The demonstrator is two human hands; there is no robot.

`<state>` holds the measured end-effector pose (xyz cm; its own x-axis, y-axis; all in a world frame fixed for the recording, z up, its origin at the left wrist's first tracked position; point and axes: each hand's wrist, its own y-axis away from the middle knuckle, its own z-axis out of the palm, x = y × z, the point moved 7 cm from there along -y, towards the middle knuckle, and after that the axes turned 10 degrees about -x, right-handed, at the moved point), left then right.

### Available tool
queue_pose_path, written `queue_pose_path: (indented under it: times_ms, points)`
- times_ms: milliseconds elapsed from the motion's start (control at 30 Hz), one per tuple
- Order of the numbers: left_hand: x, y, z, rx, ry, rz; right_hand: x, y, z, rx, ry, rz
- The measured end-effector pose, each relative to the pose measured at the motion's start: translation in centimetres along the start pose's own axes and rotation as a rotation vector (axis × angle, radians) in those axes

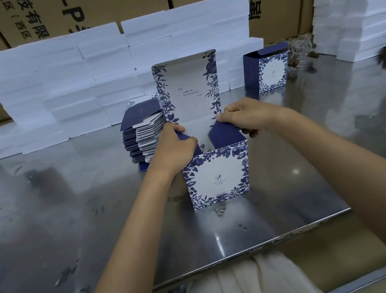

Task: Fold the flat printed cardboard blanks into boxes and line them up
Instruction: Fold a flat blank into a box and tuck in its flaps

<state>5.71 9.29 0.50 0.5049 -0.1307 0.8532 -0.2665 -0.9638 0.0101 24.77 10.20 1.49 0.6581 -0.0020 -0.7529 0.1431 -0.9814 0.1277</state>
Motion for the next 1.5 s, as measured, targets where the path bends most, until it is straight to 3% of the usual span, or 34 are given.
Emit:
queue_pose_path:
  times_ms: [100, 200, 433, 533, 733, 833, 1067, 1333, 1500]
  points:
    - [0.7, 0.2, -1.0, 0.163, -0.004, 0.112, 0.4, 0.9, -0.8, 0.165, -0.101, -0.052]
    - [1.0, 0.7, -2.8, 0.365, 0.23, 0.189, 0.7, 1.1, -1.3, 0.235, -0.376, -0.132]
    - [1.1, 0.5, -3.4, 0.275, 0.498, 0.158, -0.7, 1.2, -0.6, 0.106, -0.731, -0.223]
    - [0.6, 0.9, -3.3, 0.27, 0.536, 0.132, -0.4, 1.1, -0.4, 0.145, -0.698, -0.186]
    - [0.1, 0.7, -3.0, 0.13, 0.186, 0.208, 0.9, 1.1, -0.4, 0.141, -0.281, -0.074]
    - [0.4, 0.2, -3.0, 0.085, 0.209, 0.181, -0.2, 0.4, -0.6, 0.135, -0.194, -0.086]
    - [1.8, -2.0, -1.8, -0.033, 0.175, -0.065, -3.4, -1.8, 1.6, 0.023, -0.134, -0.014]
    - [0.4, -3.3, -0.9, 0.034, 0.246, -0.084, -2.4, -2.6, 2.3, 0.088, -0.251, 0.03]
    - [0.8, -3.7, -0.6, 0.086, 0.183, -0.009, -2.4, -2.4, 2.1, 0.105, -0.264, 0.05]
